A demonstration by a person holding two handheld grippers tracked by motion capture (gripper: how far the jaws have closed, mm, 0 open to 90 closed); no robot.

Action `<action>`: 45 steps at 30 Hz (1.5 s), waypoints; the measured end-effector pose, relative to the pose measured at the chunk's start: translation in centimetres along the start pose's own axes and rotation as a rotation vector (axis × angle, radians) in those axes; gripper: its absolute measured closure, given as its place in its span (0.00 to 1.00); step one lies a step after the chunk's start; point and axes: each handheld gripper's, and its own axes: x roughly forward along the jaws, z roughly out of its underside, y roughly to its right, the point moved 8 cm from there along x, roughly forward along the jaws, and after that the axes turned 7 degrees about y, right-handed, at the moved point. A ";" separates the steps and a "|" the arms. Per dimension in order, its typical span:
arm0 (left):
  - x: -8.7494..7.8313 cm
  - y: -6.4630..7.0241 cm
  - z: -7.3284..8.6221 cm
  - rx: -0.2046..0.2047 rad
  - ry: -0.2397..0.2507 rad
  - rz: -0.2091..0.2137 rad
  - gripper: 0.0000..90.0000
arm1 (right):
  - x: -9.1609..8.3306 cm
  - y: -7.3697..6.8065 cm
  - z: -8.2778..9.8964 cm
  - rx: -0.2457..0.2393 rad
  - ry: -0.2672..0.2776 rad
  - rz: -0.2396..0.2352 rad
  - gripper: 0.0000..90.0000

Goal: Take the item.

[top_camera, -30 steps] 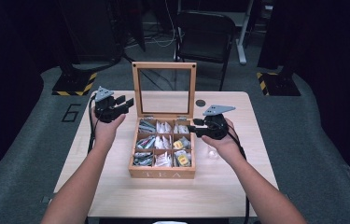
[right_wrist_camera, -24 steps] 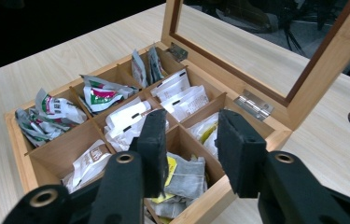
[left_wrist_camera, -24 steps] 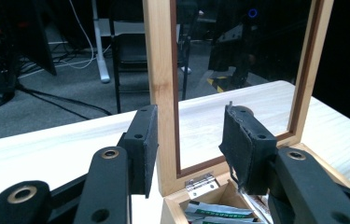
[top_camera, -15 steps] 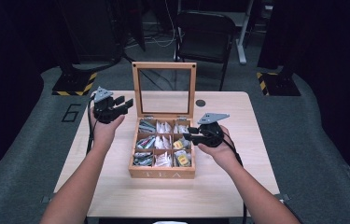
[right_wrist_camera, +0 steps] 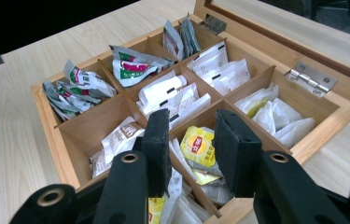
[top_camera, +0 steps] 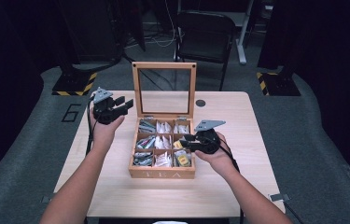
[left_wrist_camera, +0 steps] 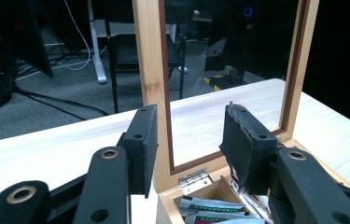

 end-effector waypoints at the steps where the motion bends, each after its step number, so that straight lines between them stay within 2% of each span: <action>1: 0.0 0.0 0.0 -0.001 0.000 0.000 0.62 | 0.0 -0.1 0.1 0.003 0.001 -0.004 0.73; 5: 0.0 -0.1 0.1 -0.004 0.002 -0.004 0.62 | 0.0 -0.4 0.4 0.012 -0.001 -0.015 0.74; 13: -0.1 -0.3 0.2 -0.009 -0.001 -0.005 0.62 | 0.7 -0.8 1.3 -0.019 -0.022 -0.032 0.75; 29: 0.0 -0.3 0.2 -0.014 0.001 -0.006 0.62 | 1.5 -0.8 3.0 0.024 -0.055 -0.043 0.74; 35: 0.0 -0.2 0.0 -0.012 0.003 -0.003 0.62 | 1.8 -0.9 3.1 0.013 -0.062 -0.054 0.74; 45: 0.1 -0.2 0.0 -0.013 0.005 -0.006 0.62 | 1.8 -1.1 3.6 0.029 -0.078 -0.071 0.86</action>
